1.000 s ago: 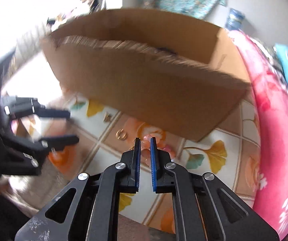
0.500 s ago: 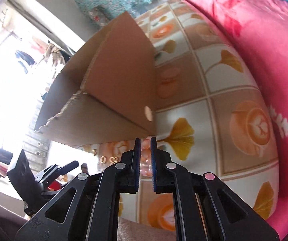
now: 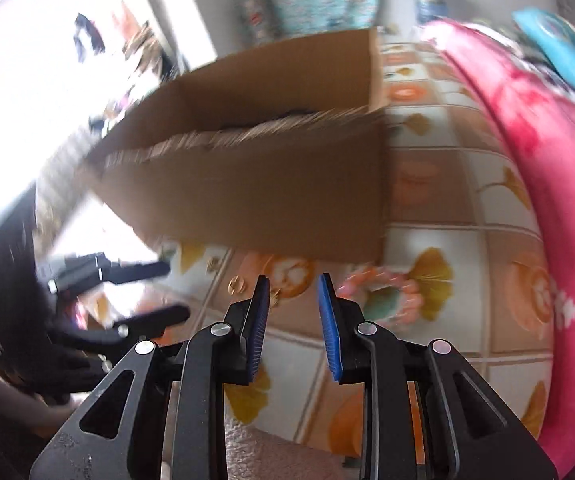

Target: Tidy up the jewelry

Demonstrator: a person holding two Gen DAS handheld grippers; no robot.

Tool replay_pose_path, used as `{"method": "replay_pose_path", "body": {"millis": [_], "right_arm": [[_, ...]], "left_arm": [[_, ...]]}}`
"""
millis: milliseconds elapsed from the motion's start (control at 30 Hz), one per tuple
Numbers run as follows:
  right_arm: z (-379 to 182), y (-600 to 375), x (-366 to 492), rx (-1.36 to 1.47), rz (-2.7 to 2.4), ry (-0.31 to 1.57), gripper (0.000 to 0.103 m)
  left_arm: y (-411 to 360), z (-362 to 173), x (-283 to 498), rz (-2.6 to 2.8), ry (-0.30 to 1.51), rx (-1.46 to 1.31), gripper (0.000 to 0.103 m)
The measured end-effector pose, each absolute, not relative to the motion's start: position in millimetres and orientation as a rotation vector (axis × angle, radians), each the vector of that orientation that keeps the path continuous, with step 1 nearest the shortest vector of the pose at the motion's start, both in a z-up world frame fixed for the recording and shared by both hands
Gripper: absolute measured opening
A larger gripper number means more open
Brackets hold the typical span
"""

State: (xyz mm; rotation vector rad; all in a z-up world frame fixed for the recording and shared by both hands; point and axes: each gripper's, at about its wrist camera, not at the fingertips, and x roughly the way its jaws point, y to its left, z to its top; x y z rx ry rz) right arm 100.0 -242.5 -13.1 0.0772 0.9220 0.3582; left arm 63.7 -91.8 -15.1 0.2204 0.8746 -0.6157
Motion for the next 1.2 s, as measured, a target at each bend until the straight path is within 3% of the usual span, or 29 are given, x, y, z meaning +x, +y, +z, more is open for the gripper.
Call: {"method": "replay_pose_path", "body": {"millis": [233,433,700,1067,1200], "right_arm": [[-28.2,-214.6,94.9,-0.186,0.439,0.913,0.034],[-34.2,-208.1,108.6,-0.308,0.514,0.907,0.034],[-34.3,-211.4,117.6,-0.321,0.624,0.922,0.017],[-24.3,-227.8,112.2,-0.197,0.589,0.942,0.017],[-18.7,-239.0,108.9,-0.139,0.569,0.943,0.017]], "left_arm": [[-96.8,-16.5,62.2,-0.612,0.87,0.258,0.048],[-92.4,-18.4,67.8,-0.604,0.877,0.247,0.048],[-87.4,-20.4,77.0,-0.593,0.888,0.221,0.048],[-84.2,-18.4,79.7,-0.578,0.86,0.213,0.048],[-92.5,-18.3,80.4,-0.566,0.827,0.256,0.036]]}}
